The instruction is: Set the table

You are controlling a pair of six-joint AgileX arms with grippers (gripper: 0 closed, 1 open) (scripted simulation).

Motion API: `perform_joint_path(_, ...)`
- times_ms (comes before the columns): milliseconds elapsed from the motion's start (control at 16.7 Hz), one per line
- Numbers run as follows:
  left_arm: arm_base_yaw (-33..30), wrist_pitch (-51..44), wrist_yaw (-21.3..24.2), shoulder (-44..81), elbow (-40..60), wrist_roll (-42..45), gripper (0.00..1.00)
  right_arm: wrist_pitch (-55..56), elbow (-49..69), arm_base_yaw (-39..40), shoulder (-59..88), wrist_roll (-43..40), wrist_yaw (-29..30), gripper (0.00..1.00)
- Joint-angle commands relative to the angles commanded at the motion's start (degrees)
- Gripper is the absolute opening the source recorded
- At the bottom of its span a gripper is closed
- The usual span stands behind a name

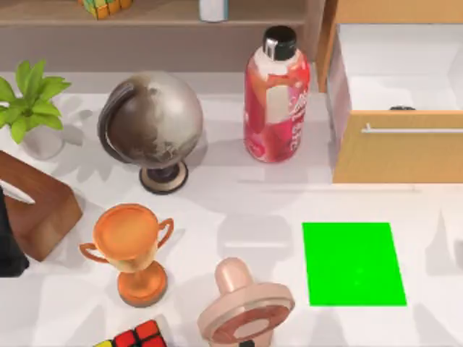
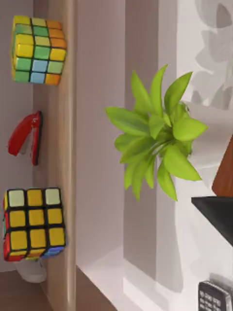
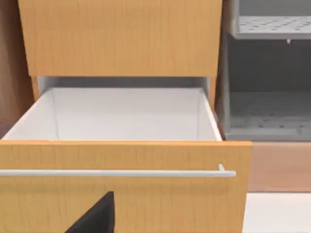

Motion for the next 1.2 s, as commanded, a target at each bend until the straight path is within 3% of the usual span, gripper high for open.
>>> perform_joint_path(300,0.0,0.0,0.0,0.0,0.0,0.0,1.00,-1.8,2.3,0.7,3.1,0.1,-0.2,1.00)
perform_joint_path(540,0.0,0.0,0.0,0.0,0.0,0.0,1.00,-8.0,11.5,2.4,14.4,0.6,-0.2,1.00)
perform_joint_path(1200,0.0,0.0,0.0,0.0,0.0,0.0,1.00,-37.0,60.8,6.2,69.7,3.4,1.0,1.00)
